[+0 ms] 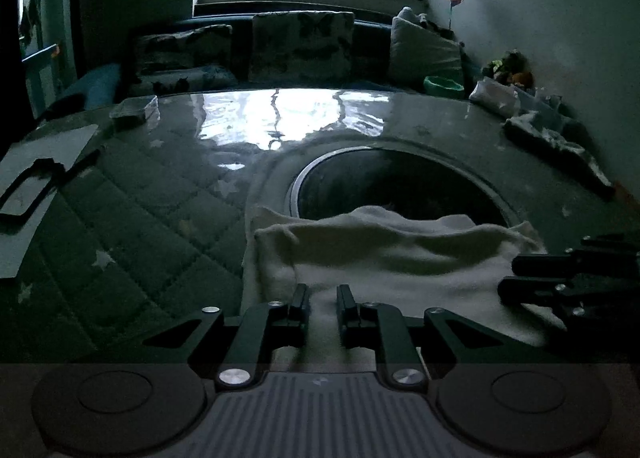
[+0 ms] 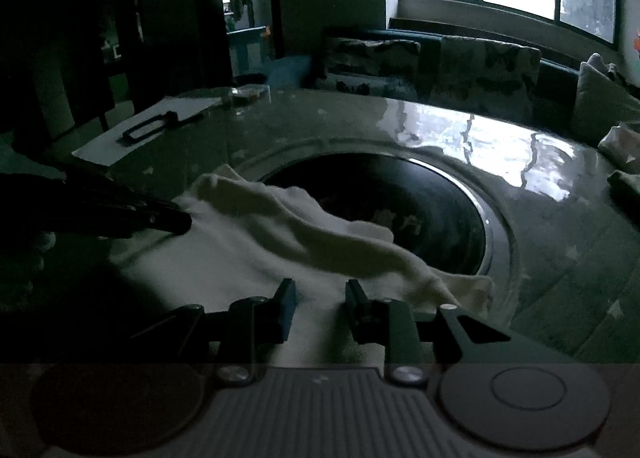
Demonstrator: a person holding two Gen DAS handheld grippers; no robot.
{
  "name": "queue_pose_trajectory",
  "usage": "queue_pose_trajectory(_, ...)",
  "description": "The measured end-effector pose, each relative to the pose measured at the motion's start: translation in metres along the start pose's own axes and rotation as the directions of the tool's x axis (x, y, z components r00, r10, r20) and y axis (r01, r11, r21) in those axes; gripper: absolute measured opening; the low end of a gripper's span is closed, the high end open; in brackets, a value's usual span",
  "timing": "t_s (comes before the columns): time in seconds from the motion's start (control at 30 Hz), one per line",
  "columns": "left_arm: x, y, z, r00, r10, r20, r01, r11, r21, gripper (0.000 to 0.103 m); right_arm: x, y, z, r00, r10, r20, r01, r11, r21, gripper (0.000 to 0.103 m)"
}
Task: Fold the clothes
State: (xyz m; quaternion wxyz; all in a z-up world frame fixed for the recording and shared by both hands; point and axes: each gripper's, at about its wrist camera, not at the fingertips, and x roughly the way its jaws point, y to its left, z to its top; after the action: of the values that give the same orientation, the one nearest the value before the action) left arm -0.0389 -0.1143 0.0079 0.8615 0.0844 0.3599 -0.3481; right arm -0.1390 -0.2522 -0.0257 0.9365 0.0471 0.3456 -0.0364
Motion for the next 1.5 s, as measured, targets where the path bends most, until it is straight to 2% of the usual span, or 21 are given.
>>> queue_pose_trajectory(0.13,-0.005,0.004,0.001,0.999,0.029,0.014,-0.029,1.000,-0.011,0.019,-0.008,0.007,-0.001,1.000,0.016,0.005,-0.015,0.999,-0.035,0.028)
queue_pose_trajectory(0.37,-0.006,0.006,0.000,0.998,0.063,-0.012,-0.063,0.998,-0.007,0.023,-0.005,0.010,-0.005,1.000,0.010,-0.021,-0.011,0.999,-0.049,0.032)
queue_pose_trajectory(0.43,-0.007,0.006,0.001,0.998,0.066,-0.013,-0.066,0.998,-0.007,0.025,-0.009,0.013,-0.001,1.000,0.010,-0.013,-0.011,0.998,-0.060,0.035)
queue_pose_trajectory(0.5,-0.007,0.007,0.002,0.997,0.076,-0.021,-0.076,0.997,-0.007,0.031,-0.013,0.017,0.001,1.000,0.013,-0.007,-0.014,0.997,-0.076,0.037)
queue_pose_trajectory(0.63,-0.008,0.008,0.003,0.996,0.086,-0.030,-0.086,0.996,-0.003,0.033,-0.016,0.025,0.004,0.999,0.032,-0.010,-0.033,0.995,-0.092,0.043)
queue_pose_trajectory(0.7,-0.008,0.010,0.004,0.995,0.095,-0.036,-0.095,0.995,-0.002,0.046,-0.015,0.031,0.006,0.999,0.047,-0.018,-0.048,0.993,-0.106,0.044)
queue_pose_trajectory(0.9,-0.008,0.016,0.004,0.992,0.116,-0.041,-0.116,0.993,0.002,0.050,-0.011,0.051,0.010,0.996,0.085,-0.033,-0.089,0.982,-0.167,0.050)
queue_pose_trajectory(0.97,-0.007,0.019,0.004,0.992,0.122,-0.044,-0.122,0.992,0.002,0.056,-0.008,0.062,0.012,0.994,0.104,-0.041,-0.110,0.975,-0.195,0.050)
queue_pose_trajectory(1.2,-0.009,0.031,0.006,0.988,0.149,-0.041,-0.150,0.989,-0.005,0.067,0.003,0.094,0.016,0.986,0.154,-0.064,-0.166,0.946,-0.279,0.055)
queue_pose_trajectory(1.5,-0.014,0.057,0.014,0.982,0.186,-0.029,-0.188,0.980,-0.069,0.076,0.018,0.134,0.017,0.979,0.182,-0.086,-0.202,0.892,-0.404,0.055)
